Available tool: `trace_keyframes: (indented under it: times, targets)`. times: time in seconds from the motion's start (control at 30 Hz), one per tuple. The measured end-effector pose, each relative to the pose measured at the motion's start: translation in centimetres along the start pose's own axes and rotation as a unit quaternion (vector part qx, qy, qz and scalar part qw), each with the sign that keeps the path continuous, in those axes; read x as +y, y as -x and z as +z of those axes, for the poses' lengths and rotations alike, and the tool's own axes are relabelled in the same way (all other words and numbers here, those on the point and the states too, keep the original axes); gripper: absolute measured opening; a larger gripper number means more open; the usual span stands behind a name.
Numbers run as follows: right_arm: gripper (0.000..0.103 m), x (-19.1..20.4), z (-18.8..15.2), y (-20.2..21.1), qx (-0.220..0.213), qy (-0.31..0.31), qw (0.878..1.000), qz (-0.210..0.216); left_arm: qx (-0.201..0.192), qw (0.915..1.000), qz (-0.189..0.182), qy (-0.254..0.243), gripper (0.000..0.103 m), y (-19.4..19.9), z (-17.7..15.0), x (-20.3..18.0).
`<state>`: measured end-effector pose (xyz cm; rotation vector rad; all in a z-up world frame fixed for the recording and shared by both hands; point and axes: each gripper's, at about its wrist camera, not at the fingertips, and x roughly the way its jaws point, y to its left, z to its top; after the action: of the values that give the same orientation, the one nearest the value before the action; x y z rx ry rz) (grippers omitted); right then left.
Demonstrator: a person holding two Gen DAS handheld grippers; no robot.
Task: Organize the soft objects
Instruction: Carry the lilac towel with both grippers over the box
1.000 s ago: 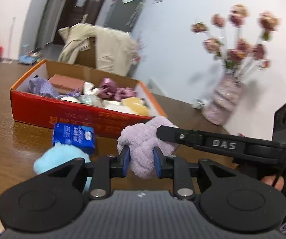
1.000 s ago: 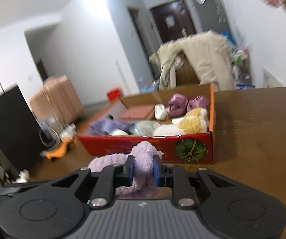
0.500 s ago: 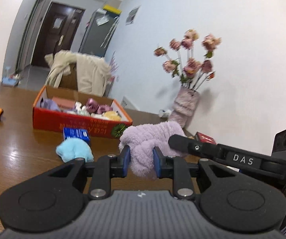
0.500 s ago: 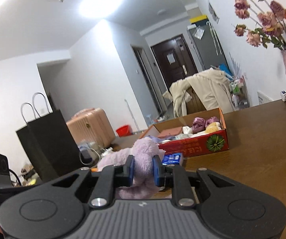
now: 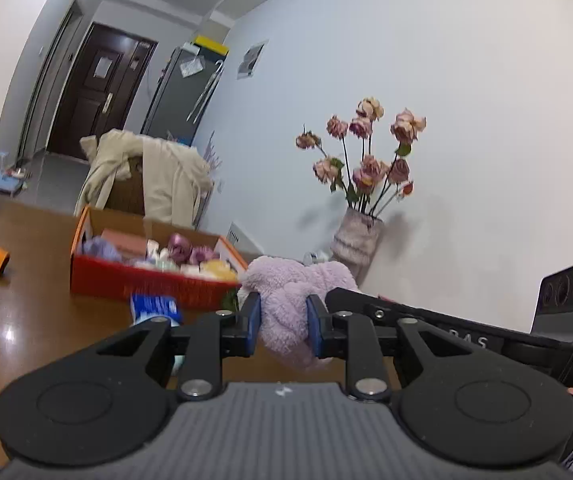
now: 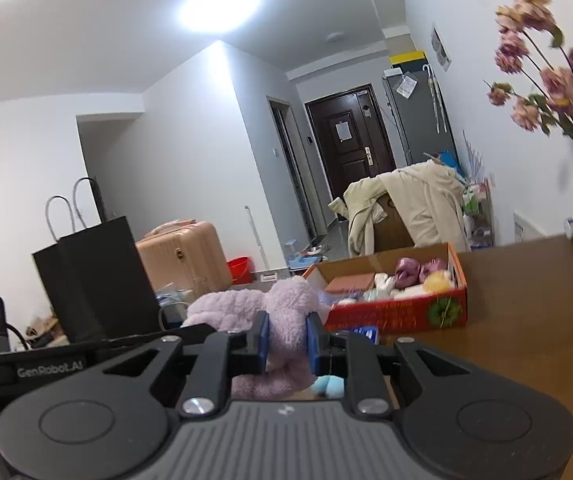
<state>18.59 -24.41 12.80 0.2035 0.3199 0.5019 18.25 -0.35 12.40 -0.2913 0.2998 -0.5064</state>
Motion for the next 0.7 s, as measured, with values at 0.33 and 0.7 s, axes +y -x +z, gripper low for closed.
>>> trace_keyframes:
  times: [0.33,0.7]
  targets:
    - [0.019,-2.3,8.4,-10.6,-0.041,0.033,0.999,-0.007,-0.021,0.9992,0.009,-0.034,0.025,-9.4,10.0,4.8]
    - [0.019,-11.6,8.9,-30.5,0.062,-0.022,0.997,-0.032,0.088,0.9935,0.063,0.036,0.025,-27.4,11.3,17.2]
